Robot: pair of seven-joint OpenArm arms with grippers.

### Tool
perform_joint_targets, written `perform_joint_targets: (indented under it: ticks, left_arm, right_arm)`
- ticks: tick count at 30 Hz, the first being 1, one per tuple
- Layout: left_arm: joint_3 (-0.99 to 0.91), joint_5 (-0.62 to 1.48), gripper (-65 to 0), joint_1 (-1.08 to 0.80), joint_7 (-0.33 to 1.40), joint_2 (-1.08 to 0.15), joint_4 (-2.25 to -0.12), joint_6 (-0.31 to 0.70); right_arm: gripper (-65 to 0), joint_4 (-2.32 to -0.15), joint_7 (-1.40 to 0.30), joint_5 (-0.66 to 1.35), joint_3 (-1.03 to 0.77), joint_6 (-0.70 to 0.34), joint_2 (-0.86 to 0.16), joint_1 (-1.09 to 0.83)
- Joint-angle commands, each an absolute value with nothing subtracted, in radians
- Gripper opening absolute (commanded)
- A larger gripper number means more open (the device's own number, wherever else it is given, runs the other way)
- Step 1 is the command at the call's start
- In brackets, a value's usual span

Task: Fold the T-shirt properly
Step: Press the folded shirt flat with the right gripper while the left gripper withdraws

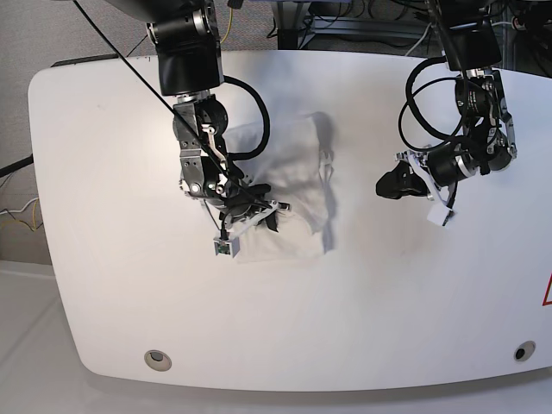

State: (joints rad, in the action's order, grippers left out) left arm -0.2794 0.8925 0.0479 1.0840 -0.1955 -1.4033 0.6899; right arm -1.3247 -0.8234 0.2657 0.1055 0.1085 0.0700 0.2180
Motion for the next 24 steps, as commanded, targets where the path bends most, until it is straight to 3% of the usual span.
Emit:
perform_joint_targets:
  ticks: [1,24]
  left_arm:
    - [-0.283,0.92,-61.9,0.058,1.072,-0.208,-1.42,0.698]
    - [-0.286,0.921,-61.9,0.044,1.072,-0.219,-1.423,0.698]
  right_arm:
    - [-65.0,-1.325,-0.857,0.272,0.111,0.11,0.079,0.228]
    - [-65.0,-1.291,-0.852,0.271,0.113,0.151,0.104,0.285]
